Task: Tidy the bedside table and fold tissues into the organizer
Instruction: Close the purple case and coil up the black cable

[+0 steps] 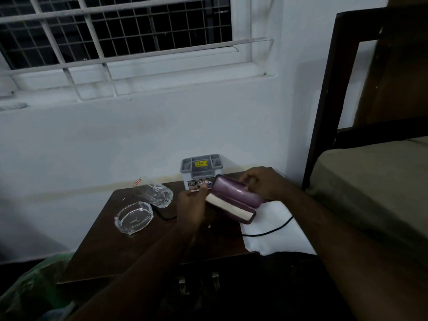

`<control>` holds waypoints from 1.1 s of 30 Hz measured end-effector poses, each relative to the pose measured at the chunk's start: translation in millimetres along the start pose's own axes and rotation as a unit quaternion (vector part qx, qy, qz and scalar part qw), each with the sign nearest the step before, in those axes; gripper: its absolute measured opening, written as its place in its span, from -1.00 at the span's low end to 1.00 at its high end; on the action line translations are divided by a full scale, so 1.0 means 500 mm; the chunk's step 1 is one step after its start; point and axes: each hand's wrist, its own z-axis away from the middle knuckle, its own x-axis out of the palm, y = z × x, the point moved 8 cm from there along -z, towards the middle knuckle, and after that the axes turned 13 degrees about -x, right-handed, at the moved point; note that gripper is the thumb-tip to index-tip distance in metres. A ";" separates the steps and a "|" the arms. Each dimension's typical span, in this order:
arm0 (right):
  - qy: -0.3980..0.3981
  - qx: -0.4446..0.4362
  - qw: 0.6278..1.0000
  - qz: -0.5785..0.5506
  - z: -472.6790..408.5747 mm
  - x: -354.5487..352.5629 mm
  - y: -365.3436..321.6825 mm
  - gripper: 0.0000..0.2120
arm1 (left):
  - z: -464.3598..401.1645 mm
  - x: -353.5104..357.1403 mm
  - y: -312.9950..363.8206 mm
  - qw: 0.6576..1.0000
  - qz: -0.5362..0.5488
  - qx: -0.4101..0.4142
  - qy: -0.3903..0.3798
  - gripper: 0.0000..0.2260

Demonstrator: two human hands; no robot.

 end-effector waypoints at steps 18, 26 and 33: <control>0.078 0.160 0.977 0.115 -0.021 -0.045 0.148 -0.80 | -0.097 -0.095 -0.104 0.980 0.089 -0.155 -0.088 -0.67; -0.005 0.178 0.969 0.169 -0.022 -0.003 0.167 -0.75 | -0.090 -0.105 -0.108 0.979 0.128 -0.117 -0.111 -0.62; 0.148 0.100 0.977 0.113 -0.031 -0.045 0.086 -0.81 | -0.081 -0.110 -0.108 0.978 0.141 -0.117 -0.105 -0.59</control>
